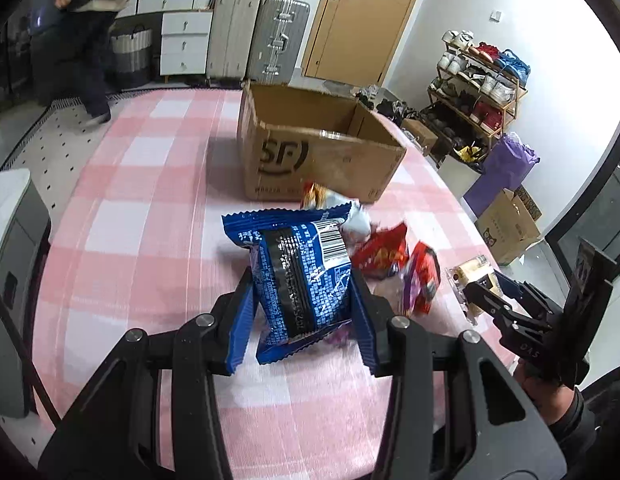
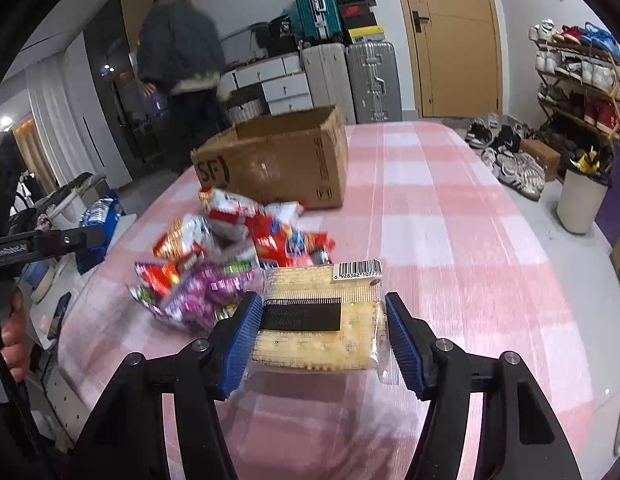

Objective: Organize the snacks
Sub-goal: 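Carry both packs into the cardboard box and open both grippers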

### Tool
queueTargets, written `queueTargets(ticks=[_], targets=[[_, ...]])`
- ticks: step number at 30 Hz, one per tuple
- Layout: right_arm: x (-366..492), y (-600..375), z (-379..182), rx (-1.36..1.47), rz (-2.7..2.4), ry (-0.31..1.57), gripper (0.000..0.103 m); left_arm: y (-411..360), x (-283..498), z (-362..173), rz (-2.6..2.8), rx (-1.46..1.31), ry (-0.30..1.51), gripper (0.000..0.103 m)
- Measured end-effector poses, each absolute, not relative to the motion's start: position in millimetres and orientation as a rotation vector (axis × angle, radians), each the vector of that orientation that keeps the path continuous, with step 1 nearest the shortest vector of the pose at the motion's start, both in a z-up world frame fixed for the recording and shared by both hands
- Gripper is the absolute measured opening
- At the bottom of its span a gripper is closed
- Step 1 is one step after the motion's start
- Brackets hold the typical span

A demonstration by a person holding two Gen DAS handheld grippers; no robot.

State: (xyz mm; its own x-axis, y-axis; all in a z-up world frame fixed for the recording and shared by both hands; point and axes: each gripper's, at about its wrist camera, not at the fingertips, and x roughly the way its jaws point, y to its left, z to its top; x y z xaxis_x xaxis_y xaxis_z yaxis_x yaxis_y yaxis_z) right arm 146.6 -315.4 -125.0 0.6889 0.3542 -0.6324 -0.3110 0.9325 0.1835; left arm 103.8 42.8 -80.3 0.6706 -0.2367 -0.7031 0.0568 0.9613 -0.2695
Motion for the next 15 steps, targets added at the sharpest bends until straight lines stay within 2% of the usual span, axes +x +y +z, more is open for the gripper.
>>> queueTargets(ticks=[15], targets=[[191.3, -290.1, -66.2, 0.051, 0.474, 0.630, 0.063, 41.0, 156.1, -36.9, -0.164, -0.178, 0.767, 0.041]])
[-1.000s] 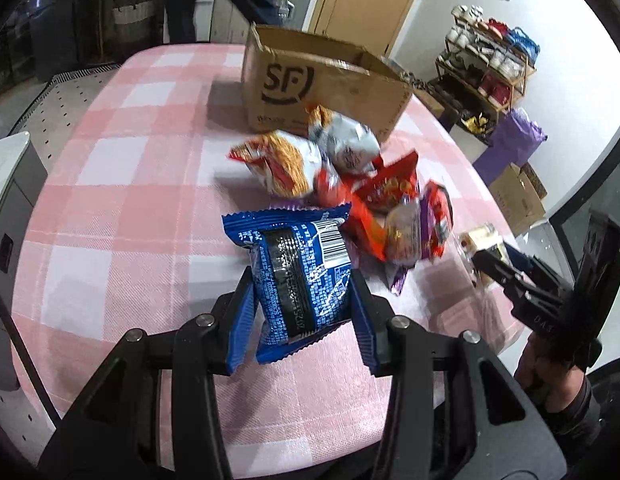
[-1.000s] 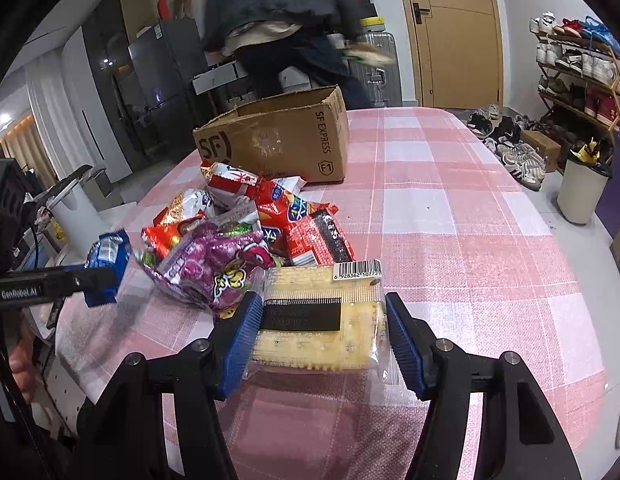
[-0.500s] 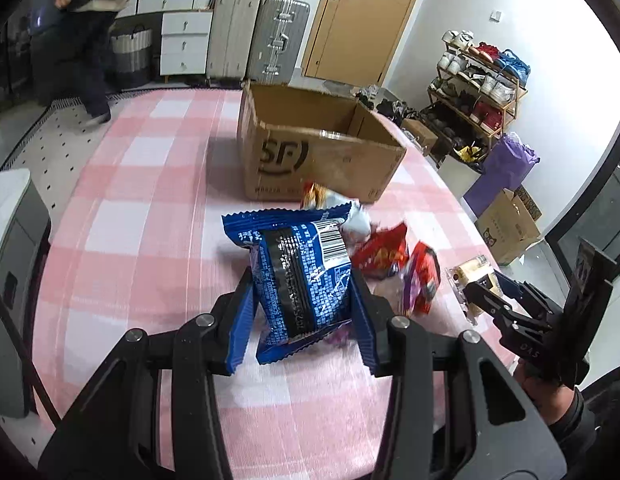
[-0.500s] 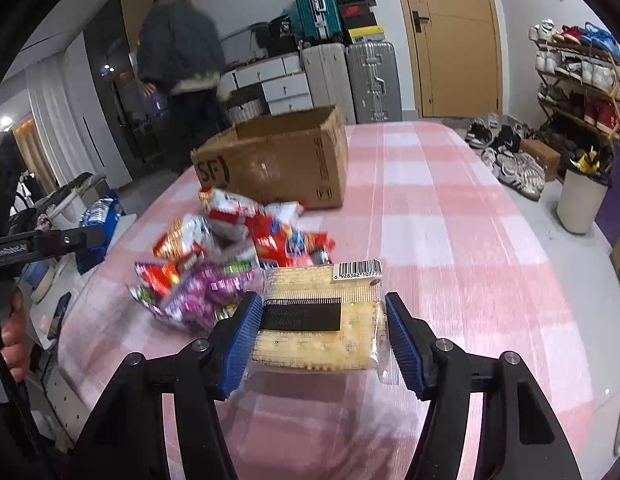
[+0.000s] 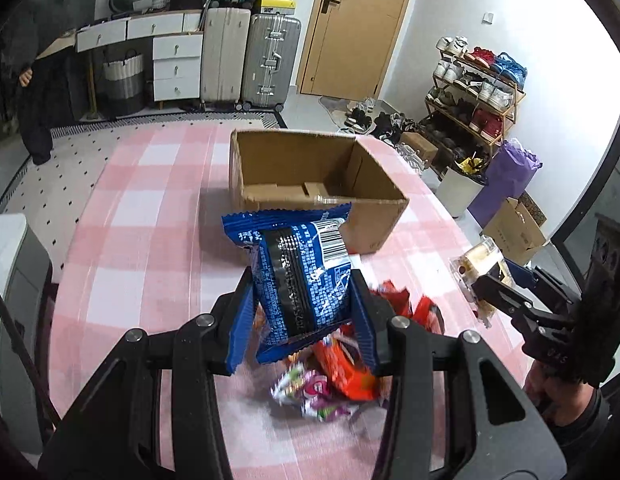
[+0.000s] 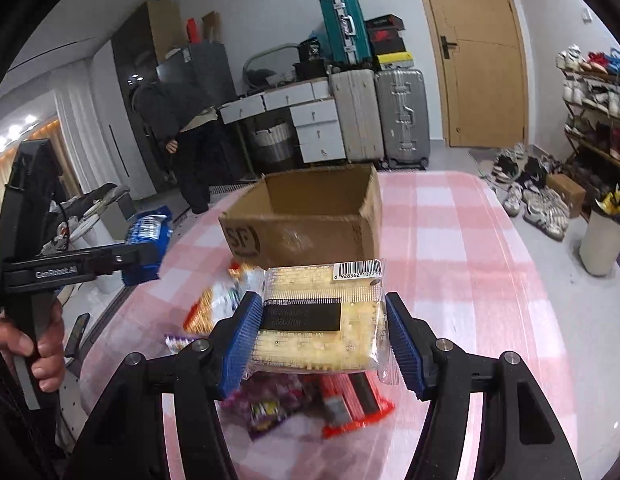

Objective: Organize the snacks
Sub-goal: 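Carry both packs into the cardboard box and open both grippers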

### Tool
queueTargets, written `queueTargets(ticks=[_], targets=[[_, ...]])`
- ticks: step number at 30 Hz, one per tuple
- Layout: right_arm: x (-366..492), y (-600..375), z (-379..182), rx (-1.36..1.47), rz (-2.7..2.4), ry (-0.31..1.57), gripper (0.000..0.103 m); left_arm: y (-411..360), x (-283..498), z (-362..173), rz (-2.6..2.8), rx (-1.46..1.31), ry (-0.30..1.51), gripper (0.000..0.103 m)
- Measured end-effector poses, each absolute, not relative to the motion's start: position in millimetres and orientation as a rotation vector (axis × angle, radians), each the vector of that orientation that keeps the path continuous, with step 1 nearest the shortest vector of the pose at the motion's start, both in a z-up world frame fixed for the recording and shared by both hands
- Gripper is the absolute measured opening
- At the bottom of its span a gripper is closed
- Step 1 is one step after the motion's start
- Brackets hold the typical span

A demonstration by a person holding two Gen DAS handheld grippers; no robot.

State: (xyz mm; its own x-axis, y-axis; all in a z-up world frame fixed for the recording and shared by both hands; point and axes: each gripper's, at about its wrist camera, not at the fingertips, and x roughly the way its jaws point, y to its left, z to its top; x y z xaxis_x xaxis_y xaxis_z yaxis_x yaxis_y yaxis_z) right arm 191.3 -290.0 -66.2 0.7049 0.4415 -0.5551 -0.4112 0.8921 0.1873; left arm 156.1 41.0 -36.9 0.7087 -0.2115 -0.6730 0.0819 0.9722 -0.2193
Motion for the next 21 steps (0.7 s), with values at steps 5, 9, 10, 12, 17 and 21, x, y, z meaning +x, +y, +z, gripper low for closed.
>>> queueTargets(ticks=[5, 9, 10, 12, 17, 21], targets=[[214.1, -276.5, -46.3, 0.035, 0.510, 0.612, 0.063, 43.6, 177.8, -22.9, -0.165, -0.168, 0.761, 0.041], [232.5, -267.1, -30.2, 0.031, 0.534, 0.599, 0.063, 46.1, 198.6, -11.5, -0.163, -0.155, 0.757, 0.041], [237.2, -264.9, -26.4, 0.028, 0.540, 0.596, 0.063, 46.5, 204.6, -8.1, -0.165, -0.153, 0.755, 0.041], [246.3, -260.4, -19.3, 0.020, 0.553, 0.590, 0.063, 47.5, 217.8, -1.5, -0.159, -0.143, 0.753, 0.041], [272.1, -250.3, -3.4, 0.008, 0.574, 0.583, 0.063, 47.5, 252.9, 14.2, -0.163, -0.137, 0.752, 0.041], [296.4, -244.6, 5.0, 0.008, 0.584, 0.584, 0.063, 47.3, 285.6, 18.7, -0.161, -0.133, 0.765, 0.041]])
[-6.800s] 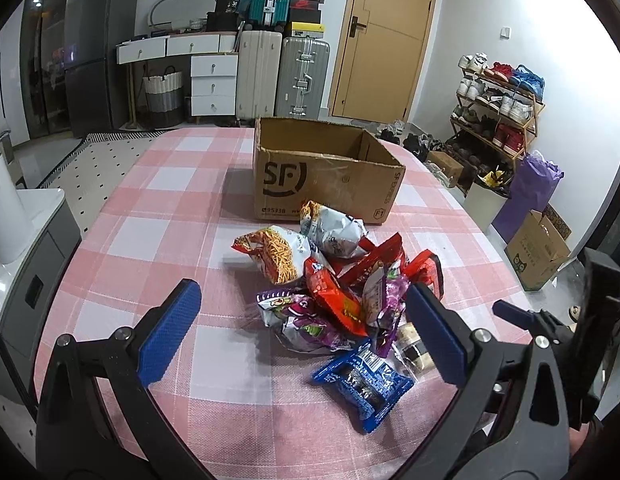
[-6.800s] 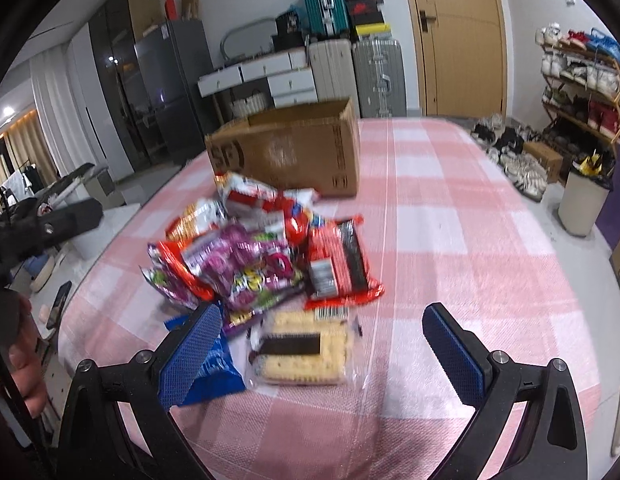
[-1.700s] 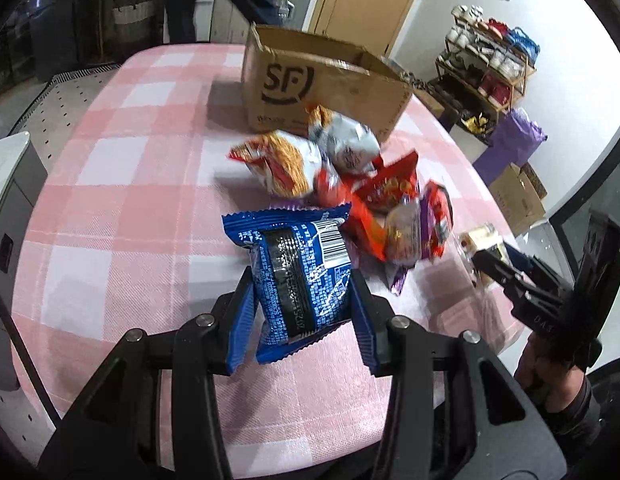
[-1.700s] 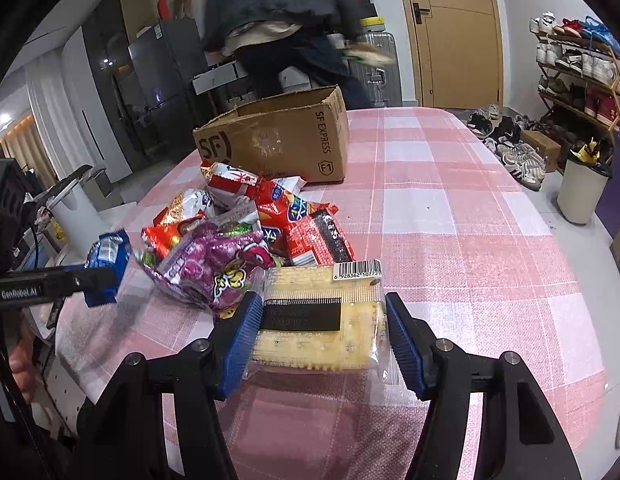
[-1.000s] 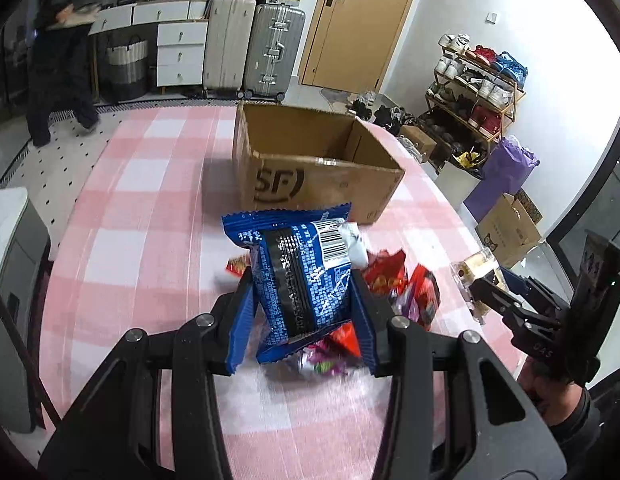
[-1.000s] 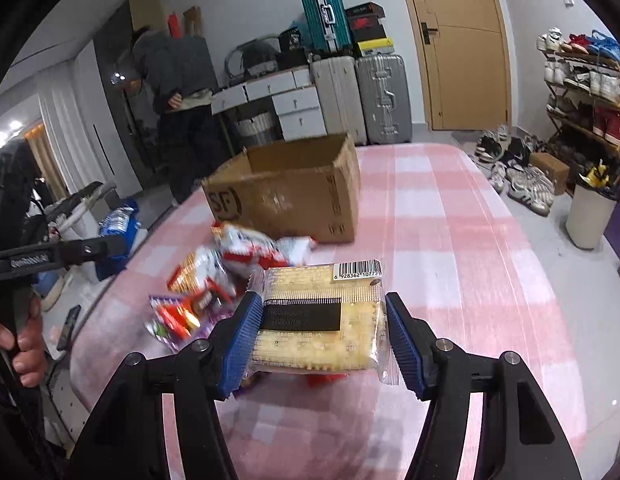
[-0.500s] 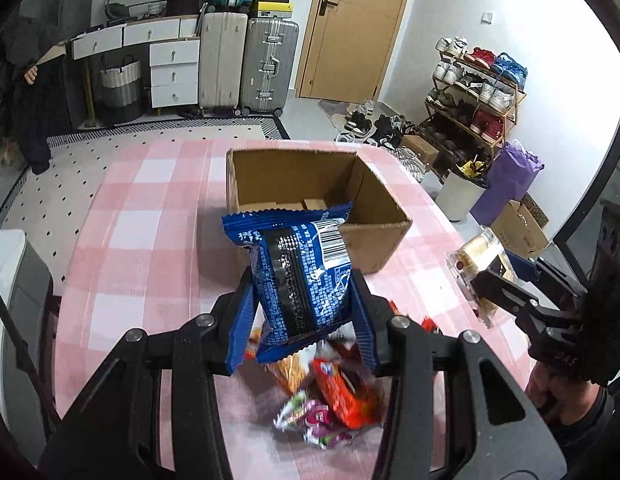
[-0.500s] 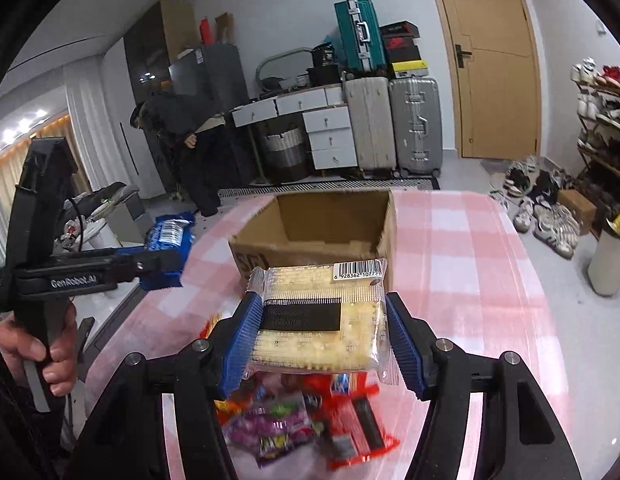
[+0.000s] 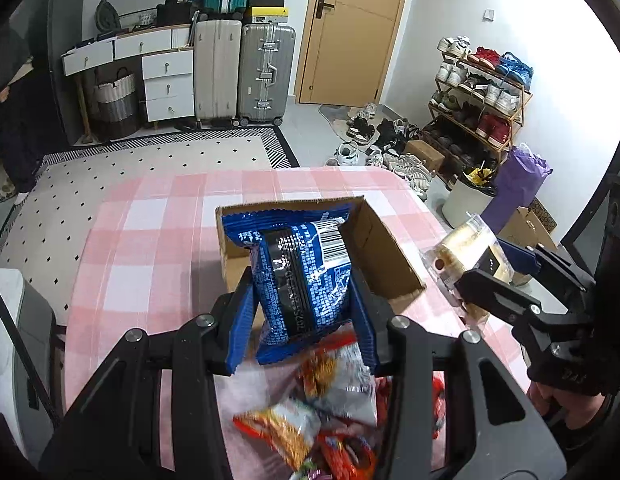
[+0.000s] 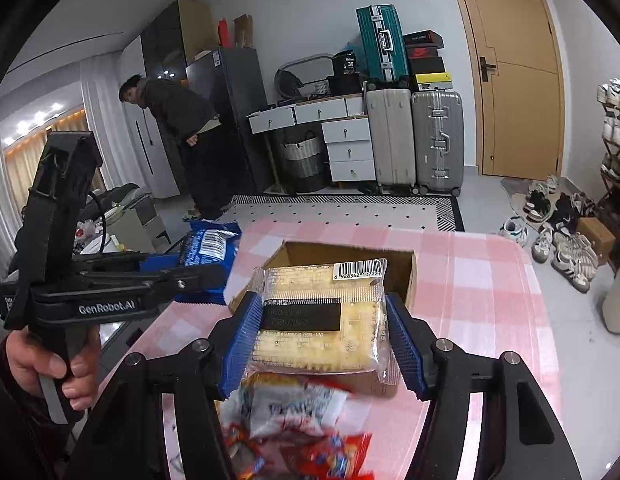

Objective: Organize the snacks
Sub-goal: 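Carry both packs into the cardboard box and open both grippers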

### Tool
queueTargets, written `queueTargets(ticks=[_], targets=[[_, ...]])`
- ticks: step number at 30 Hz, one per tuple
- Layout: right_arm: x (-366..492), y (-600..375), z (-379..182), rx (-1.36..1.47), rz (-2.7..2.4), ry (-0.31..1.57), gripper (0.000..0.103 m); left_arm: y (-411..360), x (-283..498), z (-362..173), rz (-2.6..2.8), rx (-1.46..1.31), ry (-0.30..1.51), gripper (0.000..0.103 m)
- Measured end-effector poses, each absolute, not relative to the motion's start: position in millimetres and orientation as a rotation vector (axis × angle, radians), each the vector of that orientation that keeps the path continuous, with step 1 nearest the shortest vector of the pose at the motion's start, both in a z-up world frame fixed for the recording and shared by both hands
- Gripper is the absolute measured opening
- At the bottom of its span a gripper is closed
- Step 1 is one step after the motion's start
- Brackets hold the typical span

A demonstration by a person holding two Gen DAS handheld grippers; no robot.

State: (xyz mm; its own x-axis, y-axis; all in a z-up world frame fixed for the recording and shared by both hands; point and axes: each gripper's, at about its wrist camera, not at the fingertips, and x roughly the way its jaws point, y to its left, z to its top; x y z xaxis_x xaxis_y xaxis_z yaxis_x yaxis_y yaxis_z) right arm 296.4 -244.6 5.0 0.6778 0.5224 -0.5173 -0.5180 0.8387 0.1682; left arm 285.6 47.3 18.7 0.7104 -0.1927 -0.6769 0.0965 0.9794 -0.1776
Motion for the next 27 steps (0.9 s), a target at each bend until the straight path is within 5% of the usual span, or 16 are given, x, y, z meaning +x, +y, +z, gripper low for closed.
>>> queueTargets(ticks=[24, 26, 27], targets=[[430.1, -199.5, -66.1, -0.003, 0.555, 0.723, 0.064, 39.6, 419.1, -91.0, -0.195, -0.243, 0.943, 0.041], [430.9, -198.8, -69.6, -0.002, 0.559, 0.712, 0.067, 42.0, 419.7, -95.6, -0.201, -0.266, 0.941, 0.048], [429.2, -201.8, -70.9, -0.003, 0.559, 0.711, 0.069, 43.8, 420.6, -96.2, -0.207, -0.279, 0.941, 0.061]])
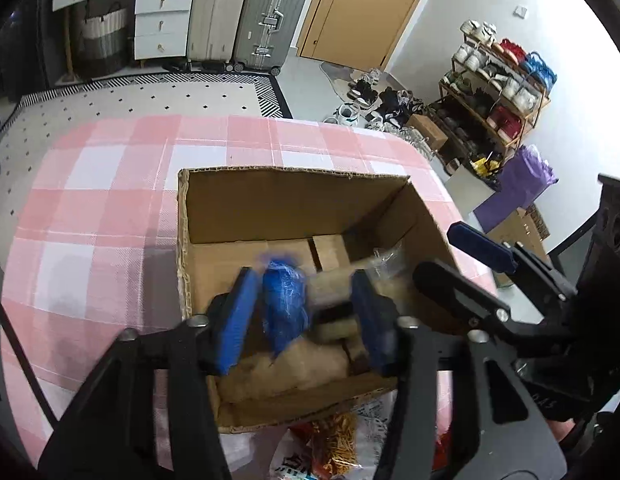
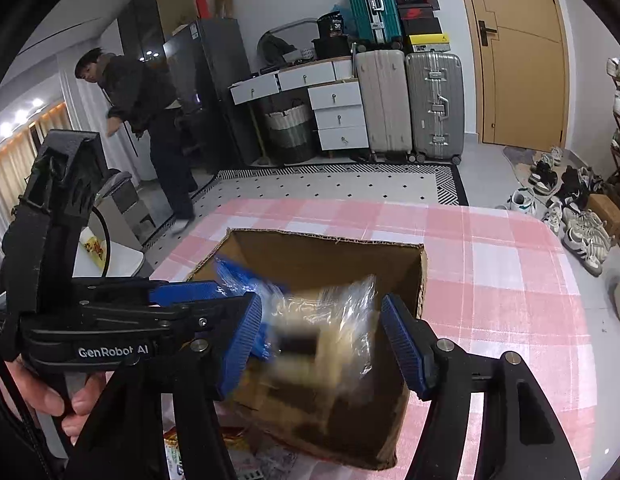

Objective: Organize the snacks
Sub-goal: 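Carry both packs into the cardboard box and open both grippers, then withdraw both grippers from the box back toward the snack pile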

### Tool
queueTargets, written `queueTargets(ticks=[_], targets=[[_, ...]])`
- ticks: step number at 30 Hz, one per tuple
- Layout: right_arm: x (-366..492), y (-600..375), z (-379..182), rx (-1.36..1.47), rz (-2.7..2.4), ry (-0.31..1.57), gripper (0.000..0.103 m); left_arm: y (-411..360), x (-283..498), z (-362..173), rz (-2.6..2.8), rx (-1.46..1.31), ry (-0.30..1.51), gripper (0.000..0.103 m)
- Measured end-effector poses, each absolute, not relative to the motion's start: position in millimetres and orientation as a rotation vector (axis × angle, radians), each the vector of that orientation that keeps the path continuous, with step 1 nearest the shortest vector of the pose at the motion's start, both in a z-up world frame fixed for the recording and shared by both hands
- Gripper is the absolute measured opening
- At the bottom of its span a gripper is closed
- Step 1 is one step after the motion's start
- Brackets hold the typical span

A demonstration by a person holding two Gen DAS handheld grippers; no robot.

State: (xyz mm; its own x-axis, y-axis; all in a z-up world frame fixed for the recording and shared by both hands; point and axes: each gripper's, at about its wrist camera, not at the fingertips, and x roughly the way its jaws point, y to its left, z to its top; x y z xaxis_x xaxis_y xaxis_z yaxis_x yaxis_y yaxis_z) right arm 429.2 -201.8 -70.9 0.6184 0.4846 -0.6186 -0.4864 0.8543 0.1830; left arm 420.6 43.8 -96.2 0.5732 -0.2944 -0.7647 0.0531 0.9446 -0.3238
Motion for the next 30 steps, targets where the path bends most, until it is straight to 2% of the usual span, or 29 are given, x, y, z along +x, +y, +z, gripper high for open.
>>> queueTargets(ticks=[1, 3, 13, 18, 30], targets=[[428.6, -204.0, -71.7, -0.001, 0.556, 0.709, 0.072, 45.6, 420.2, -95.7, -0.205, -0.287, 0.937, 0.069], [426.0, -207.5, -69.7, 0.008, 0.560, 0.692, 0.073, 49.1, 415.3, -92.2, -0.205, -0.294, 0.915, 0.077], [387.5, -247.5, -35.6, 0.059, 0.518, 0.582, 0.084, 42.6, 364.8, -57.6, -0.167, -0.251, 0.855, 0.079], [350.3, -263.5, -21.2, 0.057, 0.506, 0.549, 0.085, 34.2, 328.6, -40.8, -0.132, -0.202, 0.817, 0.081], [265.2, -289.8, 2.5, 0.055, 0.485, 0.482, 0.094, 21.8, 248.0, -21.0, -0.054, -0.134, 0.755, 0.084]])
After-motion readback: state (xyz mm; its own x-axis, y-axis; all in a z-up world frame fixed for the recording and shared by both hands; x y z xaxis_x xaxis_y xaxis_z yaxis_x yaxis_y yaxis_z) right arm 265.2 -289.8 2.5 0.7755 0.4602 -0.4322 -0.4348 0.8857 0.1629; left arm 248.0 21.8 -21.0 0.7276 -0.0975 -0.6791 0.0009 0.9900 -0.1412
